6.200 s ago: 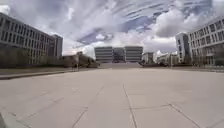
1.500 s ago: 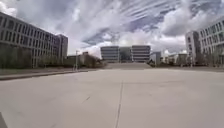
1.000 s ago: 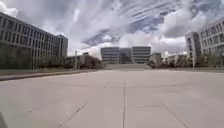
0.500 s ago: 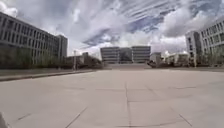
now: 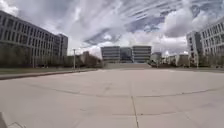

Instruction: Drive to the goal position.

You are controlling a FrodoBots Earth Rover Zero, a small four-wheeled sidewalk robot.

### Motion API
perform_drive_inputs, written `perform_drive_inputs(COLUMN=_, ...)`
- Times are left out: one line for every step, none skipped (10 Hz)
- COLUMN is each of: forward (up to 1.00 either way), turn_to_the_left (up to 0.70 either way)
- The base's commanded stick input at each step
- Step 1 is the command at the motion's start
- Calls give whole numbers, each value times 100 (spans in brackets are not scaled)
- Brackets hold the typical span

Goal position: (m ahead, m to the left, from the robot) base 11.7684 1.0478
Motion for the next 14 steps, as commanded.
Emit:
perform_drive_inputs(forward=100, turn_to_the_left=0)
perform_drive_inputs(forward=100, turn_to_the_left=0)
perform_drive_inputs(forward=100, turn_to_the_left=0)
perform_drive_inputs(forward=100, turn_to_the_left=0)
perform_drive_inputs(forward=100, turn_to_the_left=0)
perform_drive_inputs(forward=100, turn_to_the_left=0)
perform_drive_inputs(forward=100, turn_to_the_left=0)
perform_drive_inputs(forward=100, turn_to_the_left=0)
perform_drive_inputs(forward=100, turn_to_the_left=0)
perform_drive_inputs(forward=100, turn_to_the_left=0)
perform_drive_inputs(forward=100, turn_to_the_left=0)
perform_drive_inputs(forward=100, turn_to_the_left=0)
perform_drive_inputs(forward=100, turn_to_the_left=0)
perform_drive_inputs(forward=100, turn_to_the_left=0)
